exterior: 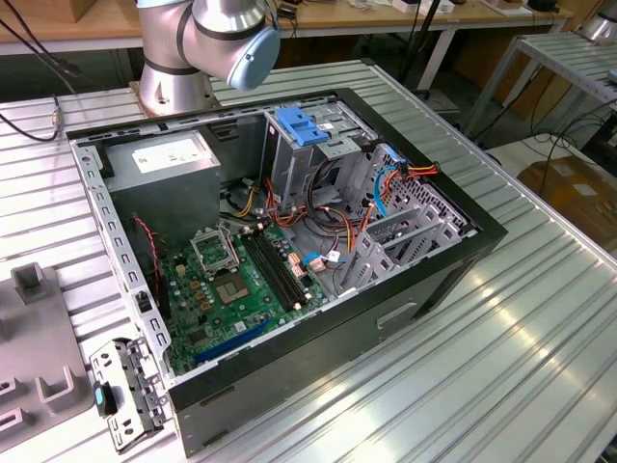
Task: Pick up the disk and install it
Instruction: 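Pick up the disk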
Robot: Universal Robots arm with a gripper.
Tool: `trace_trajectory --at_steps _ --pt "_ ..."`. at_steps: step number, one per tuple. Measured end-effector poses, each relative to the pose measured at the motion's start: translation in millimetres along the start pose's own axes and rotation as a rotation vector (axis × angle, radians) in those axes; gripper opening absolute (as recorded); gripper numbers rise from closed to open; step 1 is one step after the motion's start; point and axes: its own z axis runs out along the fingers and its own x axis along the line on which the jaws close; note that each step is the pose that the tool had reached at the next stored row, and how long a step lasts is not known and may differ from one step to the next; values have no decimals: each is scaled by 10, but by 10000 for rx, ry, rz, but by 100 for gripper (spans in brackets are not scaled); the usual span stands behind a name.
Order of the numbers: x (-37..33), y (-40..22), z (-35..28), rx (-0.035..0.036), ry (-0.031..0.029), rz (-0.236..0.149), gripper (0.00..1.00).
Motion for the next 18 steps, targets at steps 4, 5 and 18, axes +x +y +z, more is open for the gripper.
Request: trace_trajectory --at_steps 4,5,18 --pt "-61 4 12 9 -3 -1 11" --pt "-65 5 14 13 -6 -2 11" --pt "-74 9 15 18 -5 -64 11"
